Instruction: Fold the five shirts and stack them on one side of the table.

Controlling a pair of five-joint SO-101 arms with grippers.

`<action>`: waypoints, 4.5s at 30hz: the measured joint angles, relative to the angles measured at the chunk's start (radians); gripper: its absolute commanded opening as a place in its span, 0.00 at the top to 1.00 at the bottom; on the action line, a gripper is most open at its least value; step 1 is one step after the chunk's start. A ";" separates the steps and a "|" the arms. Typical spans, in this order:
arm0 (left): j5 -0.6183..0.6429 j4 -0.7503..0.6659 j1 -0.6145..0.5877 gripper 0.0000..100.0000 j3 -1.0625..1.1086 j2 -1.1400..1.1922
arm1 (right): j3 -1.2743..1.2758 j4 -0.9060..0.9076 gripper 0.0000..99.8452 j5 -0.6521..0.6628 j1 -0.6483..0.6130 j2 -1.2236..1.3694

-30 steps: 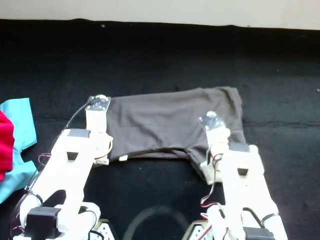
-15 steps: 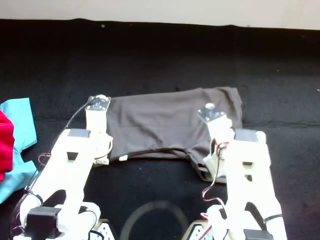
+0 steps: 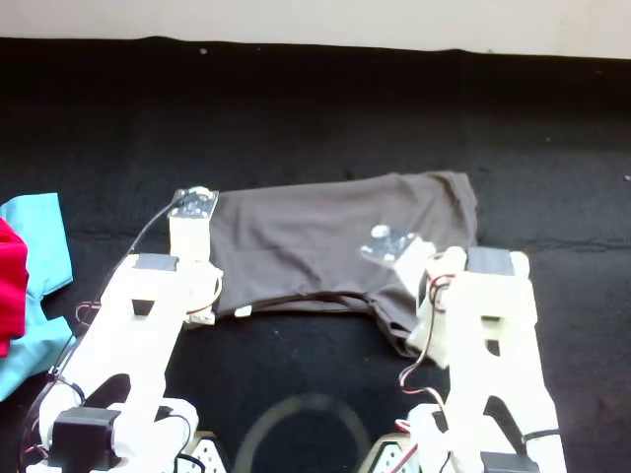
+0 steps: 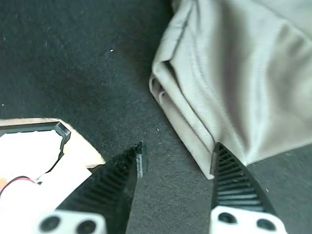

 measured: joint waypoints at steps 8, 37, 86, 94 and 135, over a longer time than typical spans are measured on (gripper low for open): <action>0.000 0.000 0.000 0.99 0.000 0.000 | 0.180 -0.163 0.78 0.012 -0.034 0.000; 0.000 0.000 0.000 0.99 0.000 0.000 | 0.189 -0.281 0.79 0.012 -0.040 0.164; 0.000 0.000 0.000 0.99 0.000 0.000 | 0.114 -0.321 0.77 -0.098 -0.164 0.255; 0.000 0.000 0.000 0.99 0.000 0.000 | 0.044 -0.342 1.00 -0.101 -0.155 0.411; 0.000 0.000 0.000 0.99 0.000 0.000 | -1.120 -0.135 0.88 -0.333 -0.055 1.063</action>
